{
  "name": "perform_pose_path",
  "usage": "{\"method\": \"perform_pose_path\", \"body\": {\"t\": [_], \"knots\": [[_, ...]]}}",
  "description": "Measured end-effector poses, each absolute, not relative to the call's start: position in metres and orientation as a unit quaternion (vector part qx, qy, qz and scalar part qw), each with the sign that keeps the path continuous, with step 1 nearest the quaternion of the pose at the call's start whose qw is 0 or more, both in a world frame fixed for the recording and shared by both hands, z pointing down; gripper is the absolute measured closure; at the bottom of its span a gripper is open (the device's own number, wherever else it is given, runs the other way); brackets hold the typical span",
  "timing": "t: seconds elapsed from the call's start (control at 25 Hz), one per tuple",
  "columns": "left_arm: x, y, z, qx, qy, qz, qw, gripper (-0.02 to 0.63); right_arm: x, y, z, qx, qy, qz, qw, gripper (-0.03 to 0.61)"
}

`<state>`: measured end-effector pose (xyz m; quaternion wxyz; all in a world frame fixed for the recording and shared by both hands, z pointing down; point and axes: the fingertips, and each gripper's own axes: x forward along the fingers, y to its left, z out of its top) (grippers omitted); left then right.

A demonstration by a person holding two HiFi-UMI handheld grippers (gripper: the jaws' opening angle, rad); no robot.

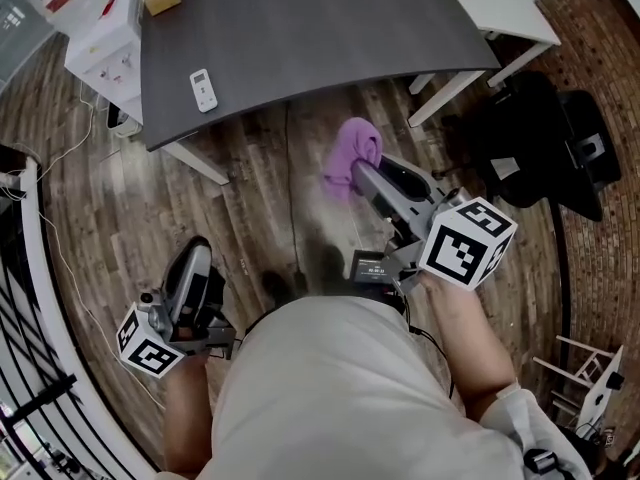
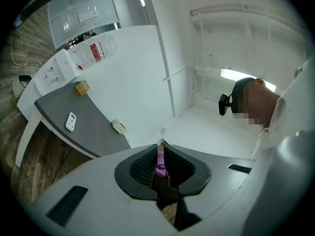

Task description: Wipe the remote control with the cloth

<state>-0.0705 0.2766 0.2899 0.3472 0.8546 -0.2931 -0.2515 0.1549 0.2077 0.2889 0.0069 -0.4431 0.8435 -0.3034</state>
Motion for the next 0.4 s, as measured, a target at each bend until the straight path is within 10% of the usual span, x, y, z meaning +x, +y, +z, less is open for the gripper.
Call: {"method": "perform_pose_path", "body": {"t": [0.4], "knots": [[-0.0648,0.2727,0.2910,0.858,-0.278,-0.251,0.352,0.571,0.1562,0.2125,0.2902,-0.445,0.843,-0.302,0.005,0.482]]}}
